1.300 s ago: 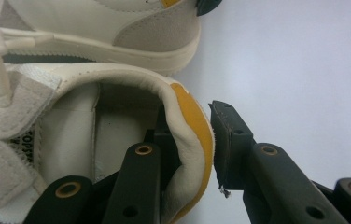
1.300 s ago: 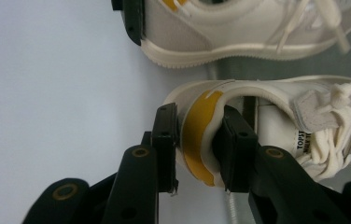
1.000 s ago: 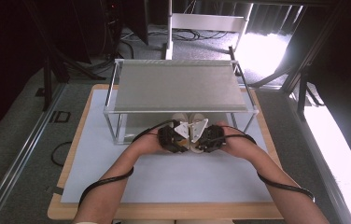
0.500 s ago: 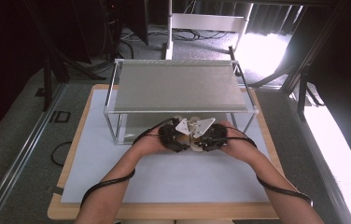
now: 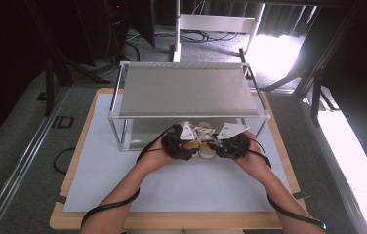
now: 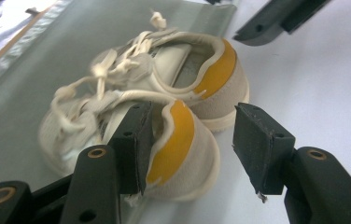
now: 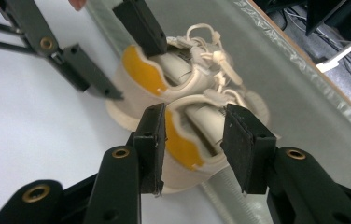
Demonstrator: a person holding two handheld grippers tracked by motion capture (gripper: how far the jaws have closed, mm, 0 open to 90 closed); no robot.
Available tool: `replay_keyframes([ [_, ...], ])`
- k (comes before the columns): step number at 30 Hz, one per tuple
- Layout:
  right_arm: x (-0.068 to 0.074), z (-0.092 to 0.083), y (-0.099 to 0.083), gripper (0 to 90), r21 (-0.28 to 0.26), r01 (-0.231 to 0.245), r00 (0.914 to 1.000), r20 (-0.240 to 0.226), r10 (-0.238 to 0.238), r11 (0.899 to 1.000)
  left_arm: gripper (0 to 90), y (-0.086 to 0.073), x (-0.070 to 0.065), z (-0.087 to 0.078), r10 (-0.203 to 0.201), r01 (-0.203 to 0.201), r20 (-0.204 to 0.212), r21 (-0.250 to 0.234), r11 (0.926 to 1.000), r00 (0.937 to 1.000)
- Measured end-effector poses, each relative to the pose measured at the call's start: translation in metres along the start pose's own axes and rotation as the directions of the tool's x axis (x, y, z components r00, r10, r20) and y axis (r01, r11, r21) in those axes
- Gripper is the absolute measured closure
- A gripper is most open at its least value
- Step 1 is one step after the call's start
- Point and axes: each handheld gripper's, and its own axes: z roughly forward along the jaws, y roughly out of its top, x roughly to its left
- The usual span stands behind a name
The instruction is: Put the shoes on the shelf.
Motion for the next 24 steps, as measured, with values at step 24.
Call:
replay_keyframes([
  [24, 0.035, -0.002, -0.037, 65.1, -0.042, -0.185, 0.9815, 0.042, 0.187, 0.982, 56.0, -0.025, -0.038, -0.013, -0.08, 0.08, -0.03, -0.017, 0.9967, 0.9963],
])
